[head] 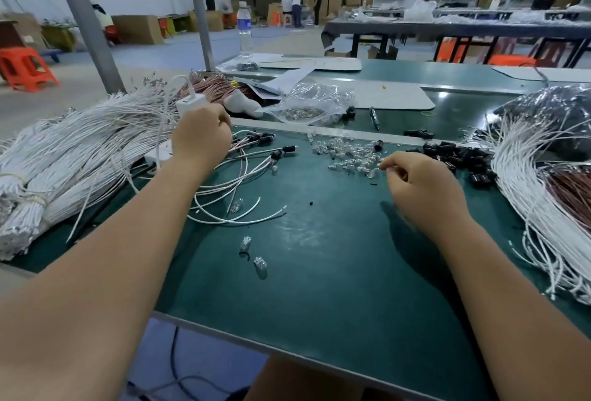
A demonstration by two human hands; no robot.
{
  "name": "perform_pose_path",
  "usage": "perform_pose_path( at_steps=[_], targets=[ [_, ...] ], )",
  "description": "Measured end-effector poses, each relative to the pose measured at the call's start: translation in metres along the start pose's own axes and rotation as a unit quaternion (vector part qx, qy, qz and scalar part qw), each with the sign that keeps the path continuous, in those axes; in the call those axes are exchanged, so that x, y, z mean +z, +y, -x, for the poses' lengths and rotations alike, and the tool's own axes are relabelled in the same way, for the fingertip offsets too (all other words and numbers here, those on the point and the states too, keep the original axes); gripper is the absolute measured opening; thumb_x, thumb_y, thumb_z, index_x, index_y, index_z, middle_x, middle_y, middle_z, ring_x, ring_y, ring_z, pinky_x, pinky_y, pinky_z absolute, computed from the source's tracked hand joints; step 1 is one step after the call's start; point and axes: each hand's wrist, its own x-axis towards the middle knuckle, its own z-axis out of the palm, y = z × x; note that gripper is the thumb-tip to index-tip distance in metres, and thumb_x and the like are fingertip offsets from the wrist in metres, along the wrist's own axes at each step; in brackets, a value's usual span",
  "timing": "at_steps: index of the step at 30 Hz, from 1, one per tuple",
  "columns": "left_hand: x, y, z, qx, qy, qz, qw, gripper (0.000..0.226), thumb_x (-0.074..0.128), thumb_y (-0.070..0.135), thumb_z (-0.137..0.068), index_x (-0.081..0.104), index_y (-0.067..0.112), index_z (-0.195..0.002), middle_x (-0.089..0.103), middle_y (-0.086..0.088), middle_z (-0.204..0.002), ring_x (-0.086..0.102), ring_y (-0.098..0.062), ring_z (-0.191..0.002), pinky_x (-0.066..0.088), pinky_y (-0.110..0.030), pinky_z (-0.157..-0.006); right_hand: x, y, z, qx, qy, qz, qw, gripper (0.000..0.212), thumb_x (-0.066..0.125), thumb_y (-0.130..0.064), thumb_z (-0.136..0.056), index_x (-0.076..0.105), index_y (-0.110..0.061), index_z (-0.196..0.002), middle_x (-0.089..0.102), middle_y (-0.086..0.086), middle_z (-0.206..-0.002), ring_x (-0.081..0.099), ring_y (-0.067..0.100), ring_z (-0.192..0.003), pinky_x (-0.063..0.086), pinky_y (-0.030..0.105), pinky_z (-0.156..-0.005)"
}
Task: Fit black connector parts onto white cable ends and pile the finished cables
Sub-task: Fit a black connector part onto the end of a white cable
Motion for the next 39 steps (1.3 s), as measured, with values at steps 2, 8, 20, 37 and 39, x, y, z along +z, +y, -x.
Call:
perform_pose_path(
  at_steps=[2,8,20,37,39],
  targets=[
    [0.002,0.029,0.000,0.045,0.024,0.039,0.998,0.026,0.044,0.001,-0.082,0.069,0.006,-0.084,0.066,-0.016,-0.092,0.056,-0.033,-0.087,0.043,-0.037,-0.075,-0.012,0.008,-0.005,0.032,0.055,0.059,0.996,0.023,0.049,-0.014,-0.093,0.069,-0.017,-0.103,0.065,0.005,-0.097,0.056,0.025,-0.080,0.038,0.031,-0.065],
    [0.045,0.154,0.039,0.164,-0.135,0.179,0.961,0.026,0.046,0.006,-0.086,0.069,0.019,-0.080,0.068,0.004,-0.081,0.044,0.000,-0.051,0.038,-0.024,-0.056,-0.056,0.063,-0.005,0.225,0.092,0.251,0.937,0.032,0.056,-0.016,-0.086,0.061,-0.002,-0.114,0.057,0.023,-0.112,0.049,0.037,-0.103,0.040,0.041,-0.085],
    [0.112,0.228,0.102,0.269,-0.288,0.164,0.904,0.020,0.059,0.030,-0.090,0.071,0.025,-0.104,0.065,0.005,-0.112,0.056,-0.019,-0.110,0.046,-0.038,-0.094,-0.057,0.081,0.001,0.308,0.117,0.220,0.918,0.014,0.056,-0.005,-0.088,0.061,0.001,-0.099,0.056,0.022,-0.116,0.049,0.038,-0.108,0.038,0.036,-0.072],
    [0.094,0.215,0.083,-0.163,-0.309,0.648,0.676,0.037,0.041,0.018,-0.102,0.061,0.009,-0.073,0.063,0.003,-0.052,0.057,-0.007,-0.046,0.045,-0.017,-0.047,-0.008,0.016,-0.007,0.009,0.093,-0.076,0.993,0.011,0.058,-0.014,-0.084,0.057,-0.020,-0.075,0.060,-0.004,-0.065,0.054,0.022,-0.066,0.042,0.033,-0.062],
    [0.094,0.208,0.077,-0.190,-0.292,0.678,0.647,0.027,0.046,0.014,-0.098,0.064,0.008,-0.078,0.063,-0.003,-0.062,0.057,-0.013,-0.055,0.044,-0.023,-0.055,-0.004,0.009,-0.005,0.000,0.024,-0.103,0.994,0.018,0.059,-0.012,-0.077,0.051,-0.021,-0.064,0.051,-0.008,-0.055,0.047,0.017,-0.058,0.041,0.032,-0.059]
  ],
)
